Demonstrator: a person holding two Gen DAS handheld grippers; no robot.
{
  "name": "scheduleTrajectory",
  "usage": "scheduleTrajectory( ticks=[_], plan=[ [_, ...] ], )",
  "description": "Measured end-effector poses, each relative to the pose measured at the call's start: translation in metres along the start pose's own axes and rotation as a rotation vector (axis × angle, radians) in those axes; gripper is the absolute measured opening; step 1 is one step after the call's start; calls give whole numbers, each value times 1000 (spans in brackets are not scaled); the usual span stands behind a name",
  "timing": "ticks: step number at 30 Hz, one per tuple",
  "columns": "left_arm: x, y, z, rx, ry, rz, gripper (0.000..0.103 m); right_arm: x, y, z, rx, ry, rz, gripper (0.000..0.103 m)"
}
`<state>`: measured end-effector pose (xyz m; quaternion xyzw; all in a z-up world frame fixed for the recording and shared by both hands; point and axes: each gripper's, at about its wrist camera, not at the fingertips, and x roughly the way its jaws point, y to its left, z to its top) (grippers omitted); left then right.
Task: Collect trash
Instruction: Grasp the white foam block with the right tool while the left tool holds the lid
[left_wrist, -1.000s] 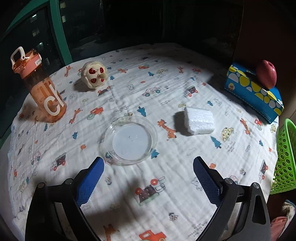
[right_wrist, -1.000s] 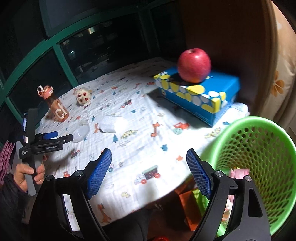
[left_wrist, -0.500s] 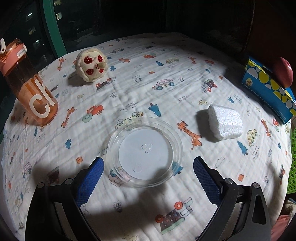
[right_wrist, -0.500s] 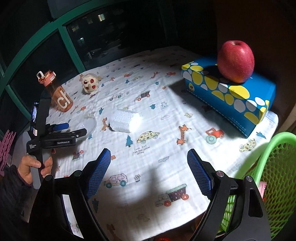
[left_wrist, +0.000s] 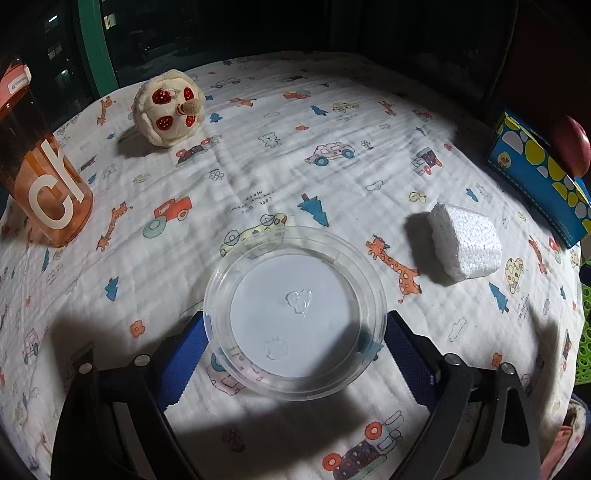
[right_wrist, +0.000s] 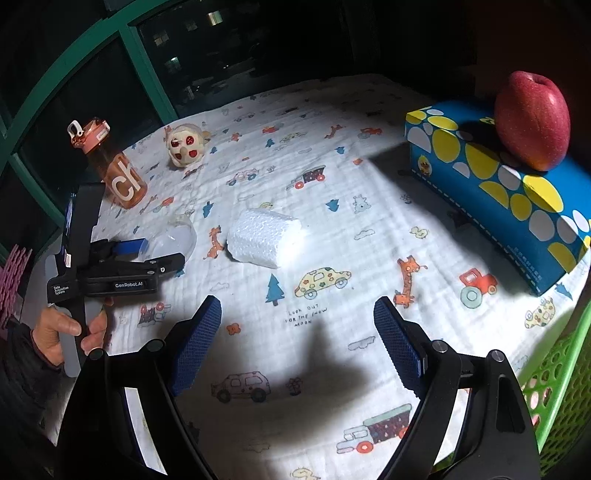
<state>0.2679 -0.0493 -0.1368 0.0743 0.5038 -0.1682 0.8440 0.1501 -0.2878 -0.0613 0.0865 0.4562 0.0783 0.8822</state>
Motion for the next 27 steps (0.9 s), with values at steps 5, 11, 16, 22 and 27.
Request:
scheduleTrajectory(
  ticks=[5,11,16,22,27],
  plan=[
    [-7,2,-1,-6,-23,-8,89,16,10,9,-34,17,15,84],
    [-30,16,-4,-54,-65,-15,89,45,24,24,-50,47,50,84],
    [-50,28,-9,-80,-102,-1,89,73,37,36,-35,69,54,84],
    [-65,35,-17,-87,-127,19,89,104,44,46,11,88,17,79],
    [-66,35,-24,-102,-123,10,89,113,44,48,31,82,-25,70]
  ],
)
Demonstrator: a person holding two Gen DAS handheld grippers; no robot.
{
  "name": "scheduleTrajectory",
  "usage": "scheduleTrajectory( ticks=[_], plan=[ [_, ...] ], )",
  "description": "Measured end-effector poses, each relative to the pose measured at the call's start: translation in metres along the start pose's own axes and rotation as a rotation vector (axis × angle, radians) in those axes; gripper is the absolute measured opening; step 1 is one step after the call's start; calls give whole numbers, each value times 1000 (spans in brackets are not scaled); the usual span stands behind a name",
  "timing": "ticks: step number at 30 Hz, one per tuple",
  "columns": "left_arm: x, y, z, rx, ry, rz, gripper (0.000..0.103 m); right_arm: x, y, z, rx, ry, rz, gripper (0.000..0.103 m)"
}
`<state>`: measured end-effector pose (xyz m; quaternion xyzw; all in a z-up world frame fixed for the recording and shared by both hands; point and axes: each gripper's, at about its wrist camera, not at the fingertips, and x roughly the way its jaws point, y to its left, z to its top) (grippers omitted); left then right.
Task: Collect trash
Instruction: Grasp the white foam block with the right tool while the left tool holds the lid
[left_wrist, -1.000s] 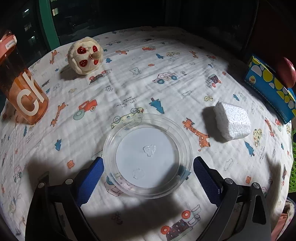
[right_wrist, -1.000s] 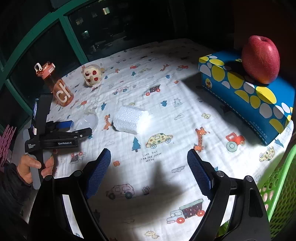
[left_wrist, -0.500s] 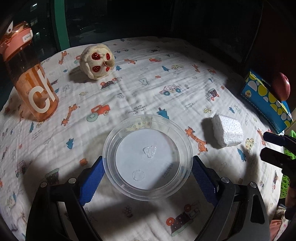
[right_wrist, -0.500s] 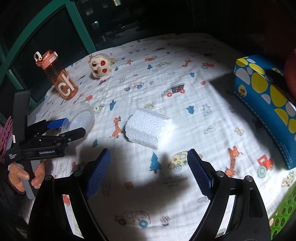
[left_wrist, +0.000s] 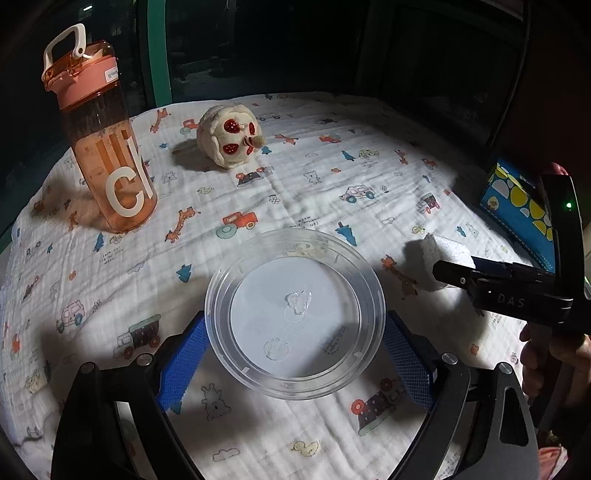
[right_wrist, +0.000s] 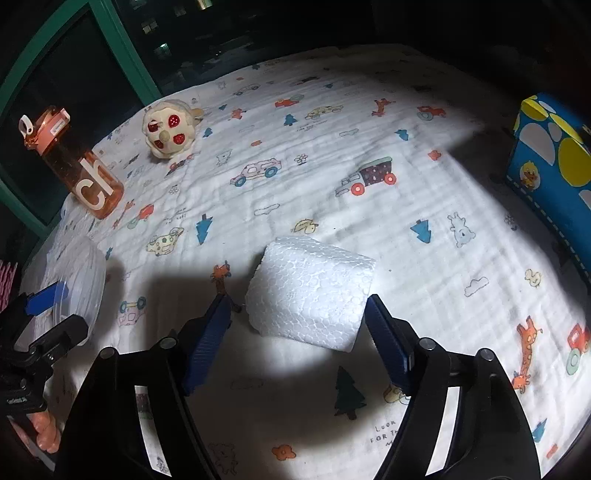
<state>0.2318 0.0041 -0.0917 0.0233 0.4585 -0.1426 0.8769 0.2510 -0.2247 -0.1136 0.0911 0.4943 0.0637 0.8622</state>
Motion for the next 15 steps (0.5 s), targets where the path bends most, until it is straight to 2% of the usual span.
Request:
scheduleTrajectory(
  ticks=[2,7,9,13,15],
  plan=[
    [0,-1,-2,-1,1,-4,89,0,-1,0,2,0,-17,65],
    [-6,-5,-5,-11,-3,-11,89,0,-3,0,1,2,-12,66],
    [-9,-6,-5,-9,-9,-9,89,0,-3,0,18,0,-3,72],
    [-12,-7,-6,-10,-9,-5,89,5,-2,1,29,-2,-16,72],
    [-13,-7,-6,-11,-8,-6,89,6,-1,1,29,-12,-27,69]
  ],
)
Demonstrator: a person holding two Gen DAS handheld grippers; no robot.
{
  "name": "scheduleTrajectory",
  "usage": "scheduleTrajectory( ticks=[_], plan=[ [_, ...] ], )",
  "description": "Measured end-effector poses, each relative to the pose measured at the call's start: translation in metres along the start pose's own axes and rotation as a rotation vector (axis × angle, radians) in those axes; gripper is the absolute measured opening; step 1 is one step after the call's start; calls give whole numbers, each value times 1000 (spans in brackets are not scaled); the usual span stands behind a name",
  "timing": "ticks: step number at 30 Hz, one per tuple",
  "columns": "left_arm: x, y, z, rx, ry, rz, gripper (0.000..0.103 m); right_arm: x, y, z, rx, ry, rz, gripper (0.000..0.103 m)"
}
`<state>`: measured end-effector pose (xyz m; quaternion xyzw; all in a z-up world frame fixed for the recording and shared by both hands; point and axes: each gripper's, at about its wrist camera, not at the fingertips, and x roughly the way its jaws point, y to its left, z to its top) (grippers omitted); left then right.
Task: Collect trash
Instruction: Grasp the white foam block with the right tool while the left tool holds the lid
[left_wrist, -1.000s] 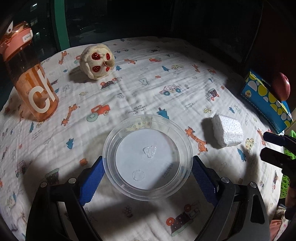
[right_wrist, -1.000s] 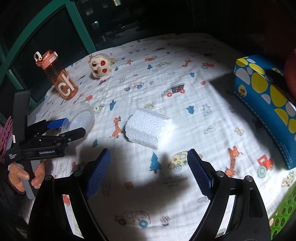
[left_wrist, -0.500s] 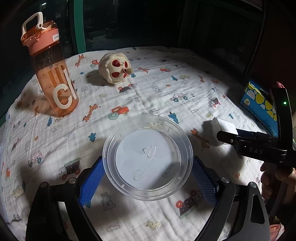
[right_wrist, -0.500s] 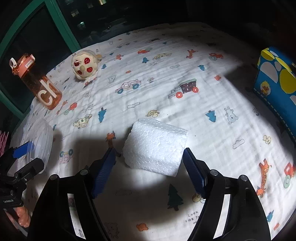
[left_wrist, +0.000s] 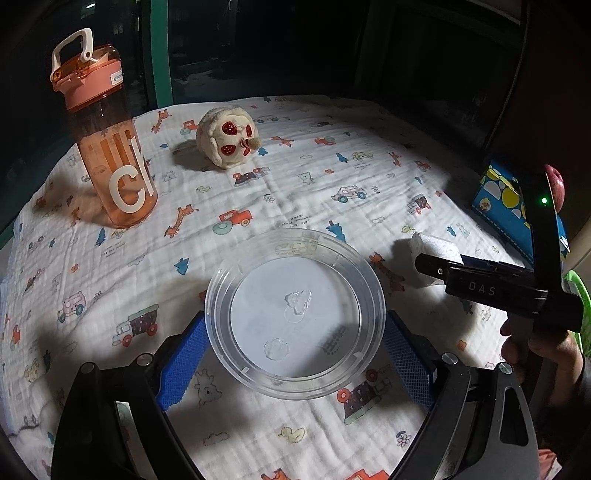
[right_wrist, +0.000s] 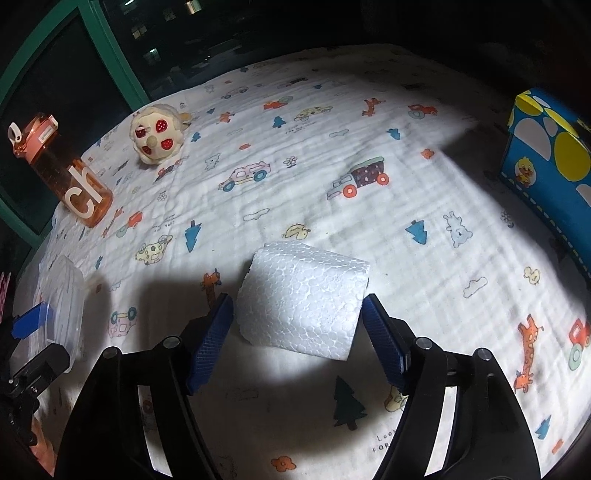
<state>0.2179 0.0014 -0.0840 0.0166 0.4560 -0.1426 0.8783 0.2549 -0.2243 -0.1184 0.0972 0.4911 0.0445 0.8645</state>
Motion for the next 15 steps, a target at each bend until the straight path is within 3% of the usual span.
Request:
scheduleTrajectory(
  ticks=[7,15],
  plan=[
    [-7,-4,-1,-4,-1,-6,89,-13,-4,-8,-15,-6,8,67],
    [-25,-33,-5,29,-26,-49,89,-70,-18,-37,-22,-45,16,67]
  ],
)
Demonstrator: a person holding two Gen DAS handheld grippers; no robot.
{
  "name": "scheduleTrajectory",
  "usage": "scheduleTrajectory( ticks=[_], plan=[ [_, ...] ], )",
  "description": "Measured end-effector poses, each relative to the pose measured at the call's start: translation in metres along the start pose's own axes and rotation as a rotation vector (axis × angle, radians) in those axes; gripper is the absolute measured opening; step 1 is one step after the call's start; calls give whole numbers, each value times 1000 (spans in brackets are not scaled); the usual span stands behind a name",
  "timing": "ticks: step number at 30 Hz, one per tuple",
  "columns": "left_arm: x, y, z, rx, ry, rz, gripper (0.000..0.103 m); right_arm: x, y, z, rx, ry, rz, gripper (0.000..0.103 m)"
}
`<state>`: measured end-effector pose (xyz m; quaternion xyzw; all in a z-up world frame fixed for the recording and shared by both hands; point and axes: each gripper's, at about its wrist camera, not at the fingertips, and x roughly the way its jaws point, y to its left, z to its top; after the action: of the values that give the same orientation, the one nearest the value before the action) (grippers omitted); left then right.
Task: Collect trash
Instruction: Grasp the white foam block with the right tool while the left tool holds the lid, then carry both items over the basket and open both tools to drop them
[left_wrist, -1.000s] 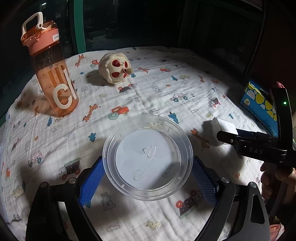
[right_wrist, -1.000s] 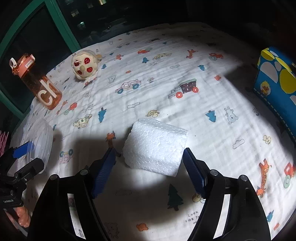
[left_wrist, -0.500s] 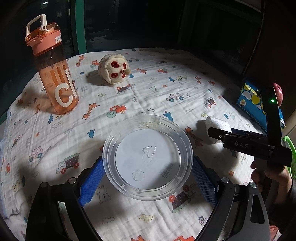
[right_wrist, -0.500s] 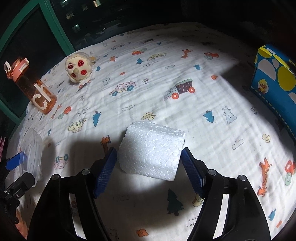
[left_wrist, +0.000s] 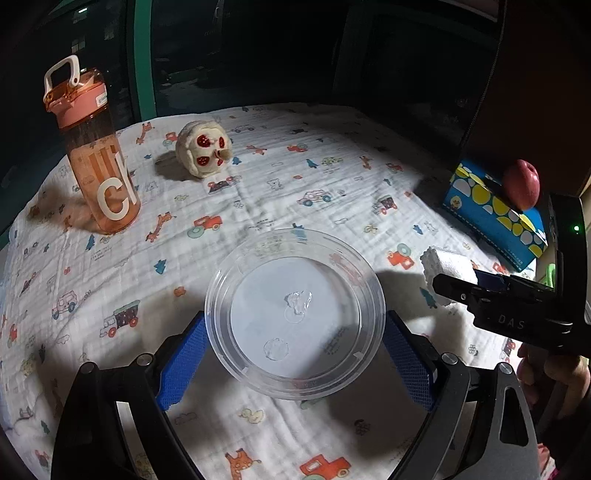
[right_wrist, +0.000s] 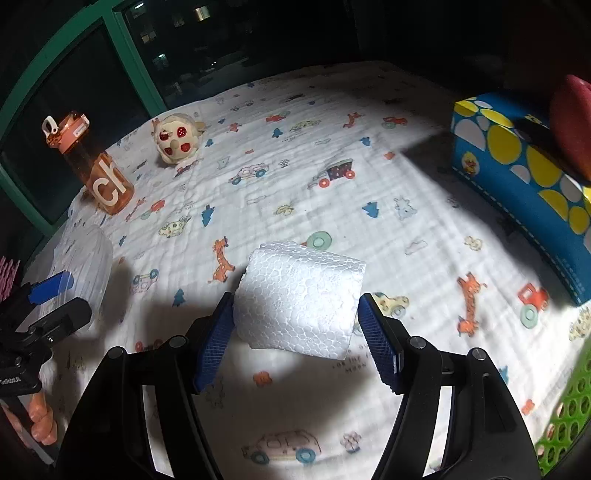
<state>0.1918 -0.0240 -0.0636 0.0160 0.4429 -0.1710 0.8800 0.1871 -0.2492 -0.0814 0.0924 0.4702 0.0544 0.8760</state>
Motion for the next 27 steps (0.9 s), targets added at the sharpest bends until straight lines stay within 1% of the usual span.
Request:
scheduleTrajectory(
  ticks=[7,14,23,27],
  plan=[
    [-18,-45,-5,54,-27,-54,89,-52,-17,-24,3,-44,-15,67],
    [-33,-98,-13,115,-39,-116,89,-107,-49,-56,49,-92,-46,67],
    [-44,-170,-22,204,-43,-200,89,-168,-97,-91,111,-151,-126,67],
    [-47,-201,-24,247,-42,-235,89,-186,-121,-105,154,-168,-165,67]
  ],
)
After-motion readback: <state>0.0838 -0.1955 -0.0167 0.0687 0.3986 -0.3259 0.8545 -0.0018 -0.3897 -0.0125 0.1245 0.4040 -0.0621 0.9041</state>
